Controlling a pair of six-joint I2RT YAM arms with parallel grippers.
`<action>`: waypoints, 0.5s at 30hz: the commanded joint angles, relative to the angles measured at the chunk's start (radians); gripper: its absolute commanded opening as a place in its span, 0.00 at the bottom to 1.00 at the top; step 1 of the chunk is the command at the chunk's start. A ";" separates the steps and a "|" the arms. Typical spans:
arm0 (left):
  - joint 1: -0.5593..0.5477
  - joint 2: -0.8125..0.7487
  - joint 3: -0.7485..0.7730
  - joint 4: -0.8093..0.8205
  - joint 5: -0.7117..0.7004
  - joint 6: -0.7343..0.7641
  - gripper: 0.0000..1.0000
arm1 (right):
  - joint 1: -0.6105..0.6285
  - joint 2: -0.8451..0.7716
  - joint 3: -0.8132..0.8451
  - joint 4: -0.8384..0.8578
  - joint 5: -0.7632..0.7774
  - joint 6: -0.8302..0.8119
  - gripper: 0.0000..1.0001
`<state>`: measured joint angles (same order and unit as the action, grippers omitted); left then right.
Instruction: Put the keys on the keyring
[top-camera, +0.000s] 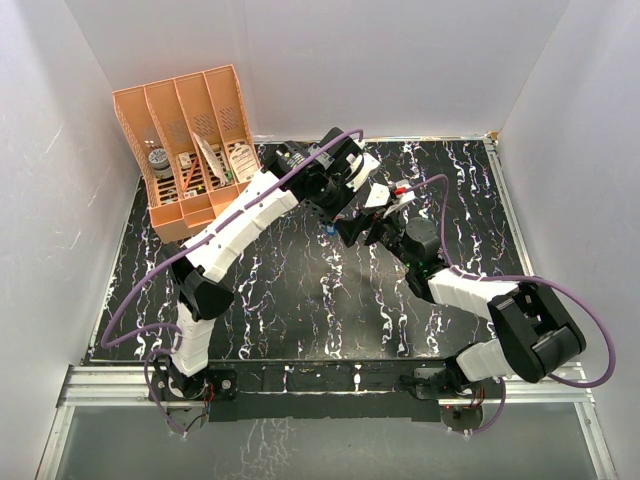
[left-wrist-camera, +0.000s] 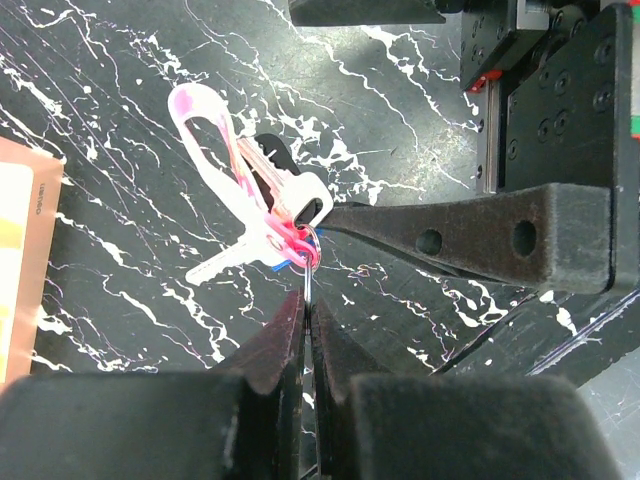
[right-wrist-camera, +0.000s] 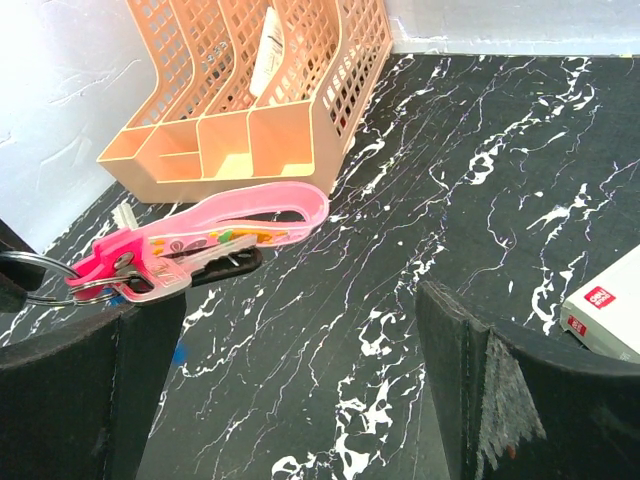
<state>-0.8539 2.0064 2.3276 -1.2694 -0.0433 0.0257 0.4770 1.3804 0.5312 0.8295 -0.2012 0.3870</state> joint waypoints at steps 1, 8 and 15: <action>-0.008 -0.053 0.002 -0.051 0.016 -0.004 0.00 | -0.008 -0.041 0.026 0.057 0.014 -0.018 0.98; -0.008 -0.046 0.011 -0.056 0.014 -0.003 0.00 | -0.012 -0.058 0.031 0.049 0.009 -0.017 0.98; -0.007 -0.041 0.021 -0.064 0.010 -0.001 0.00 | -0.056 -0.134 0.020 -0.026 0.073 -0.027 0.98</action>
<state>-0.8543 2.0064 2.3276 -1.2892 -0.0422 0.0265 0.4591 1.3167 0.5312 0.7994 -0.1822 0.3790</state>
